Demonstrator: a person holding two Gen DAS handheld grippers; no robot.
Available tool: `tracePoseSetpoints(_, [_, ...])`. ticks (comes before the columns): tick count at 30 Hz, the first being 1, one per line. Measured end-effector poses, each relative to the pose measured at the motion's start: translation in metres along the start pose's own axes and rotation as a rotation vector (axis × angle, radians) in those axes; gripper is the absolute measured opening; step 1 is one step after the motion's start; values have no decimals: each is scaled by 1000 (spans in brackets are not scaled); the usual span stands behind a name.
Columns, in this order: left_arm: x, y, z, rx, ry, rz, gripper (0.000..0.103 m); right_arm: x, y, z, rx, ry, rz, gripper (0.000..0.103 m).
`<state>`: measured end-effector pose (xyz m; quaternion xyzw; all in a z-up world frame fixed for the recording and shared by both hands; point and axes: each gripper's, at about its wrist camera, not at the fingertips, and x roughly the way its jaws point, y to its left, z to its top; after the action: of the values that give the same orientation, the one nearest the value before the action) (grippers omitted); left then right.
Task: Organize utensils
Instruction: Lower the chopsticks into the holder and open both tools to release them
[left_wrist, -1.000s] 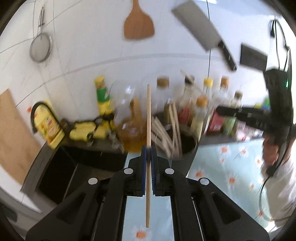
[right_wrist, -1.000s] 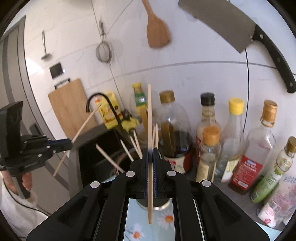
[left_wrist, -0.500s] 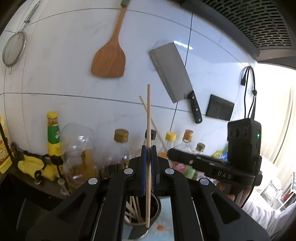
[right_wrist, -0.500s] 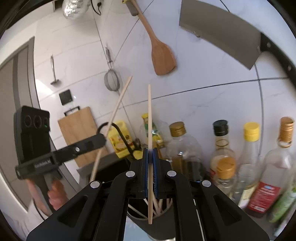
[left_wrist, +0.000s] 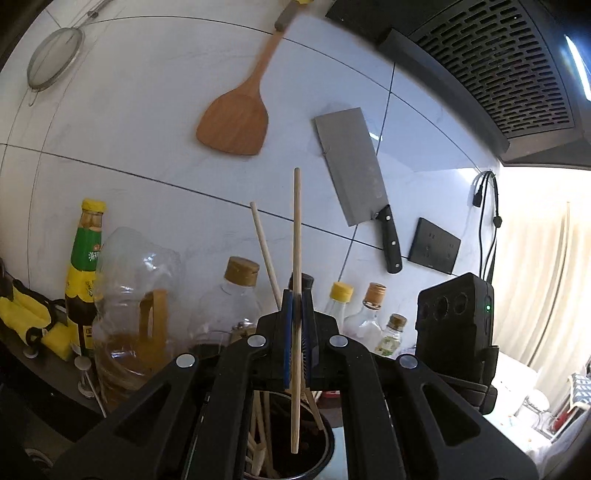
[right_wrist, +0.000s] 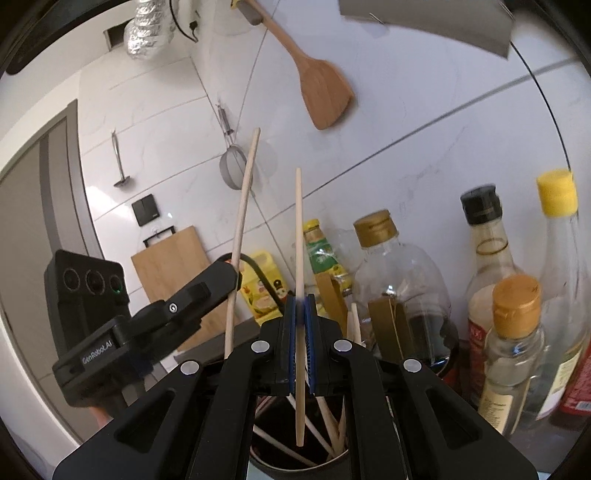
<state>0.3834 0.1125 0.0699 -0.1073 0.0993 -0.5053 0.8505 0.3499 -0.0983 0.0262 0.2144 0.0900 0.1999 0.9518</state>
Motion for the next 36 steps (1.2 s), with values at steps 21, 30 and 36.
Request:
tracePoseSetpoints(21, [15, -15, -40, 118, 119, 137, 5, 1, -2, -39, -68, 82, -93, 5])
tracePoseSetpoints(30, [5, -20, -45, 173, 195, 219, 5, -16, 8, -43, -175, 175, -180, 5])
tracePoseSetpoints(36, [5, -22, -46, 173, 262, 259, 5, -13, 19, -46, -251, 247, -235, 5])
